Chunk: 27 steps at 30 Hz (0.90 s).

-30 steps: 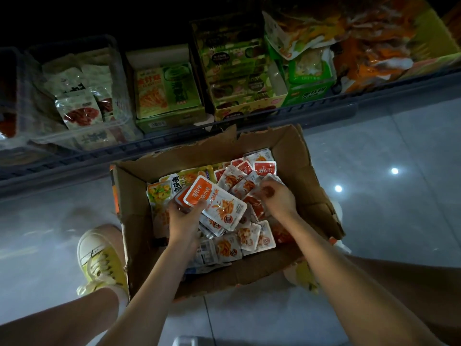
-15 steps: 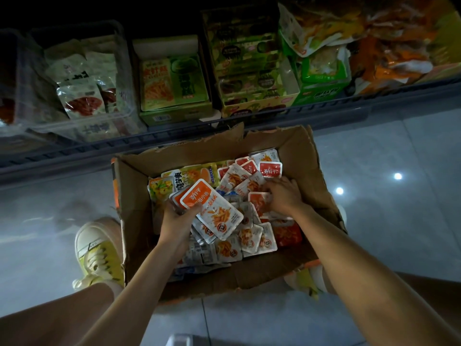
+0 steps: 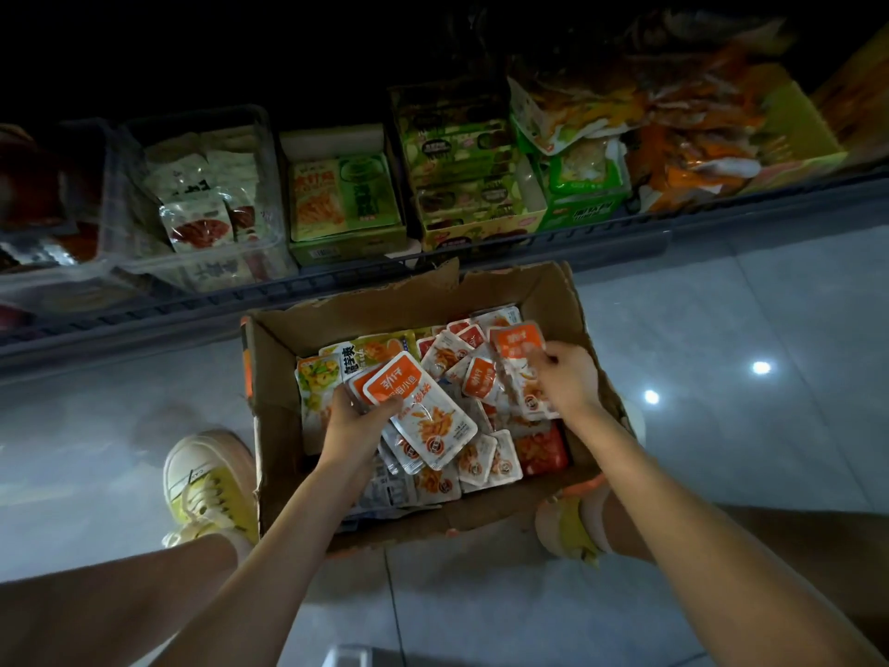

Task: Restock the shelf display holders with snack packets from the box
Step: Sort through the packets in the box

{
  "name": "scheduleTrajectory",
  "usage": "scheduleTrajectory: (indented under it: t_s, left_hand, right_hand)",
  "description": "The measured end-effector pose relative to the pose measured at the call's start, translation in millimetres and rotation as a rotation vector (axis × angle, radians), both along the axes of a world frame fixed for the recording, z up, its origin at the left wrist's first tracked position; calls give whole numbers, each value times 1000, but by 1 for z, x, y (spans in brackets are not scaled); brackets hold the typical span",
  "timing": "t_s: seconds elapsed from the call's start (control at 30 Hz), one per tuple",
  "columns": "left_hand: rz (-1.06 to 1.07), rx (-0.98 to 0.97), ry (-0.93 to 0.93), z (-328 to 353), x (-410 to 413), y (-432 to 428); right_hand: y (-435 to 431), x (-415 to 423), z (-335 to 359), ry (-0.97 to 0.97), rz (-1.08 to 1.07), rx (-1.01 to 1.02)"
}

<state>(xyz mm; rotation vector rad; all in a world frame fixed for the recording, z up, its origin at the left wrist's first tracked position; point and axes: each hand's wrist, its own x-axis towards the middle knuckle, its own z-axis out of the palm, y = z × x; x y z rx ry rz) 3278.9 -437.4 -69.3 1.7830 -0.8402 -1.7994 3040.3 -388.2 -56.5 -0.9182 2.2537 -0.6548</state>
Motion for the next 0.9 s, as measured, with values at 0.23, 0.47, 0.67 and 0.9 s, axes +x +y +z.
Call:
scheduleTrajectory:
  t_s: [0.23,0.47,0.67,0.9]
  left_hand:
    - [-110,-113,105,66,-8,4]
    - [-134,-243,253,151,-21,6]
    - [-79,-330,290,224,-38,0]
    - [-43,-463,371,315,-52,-15]
  right_hand:
    - [-1,34,80,-813,-271,-65]
    - [-5,77,146,-567,-97,-360]
    - [-15,96,213,-377,20,-585]
    - [-30,105,293,-381,52,-831]
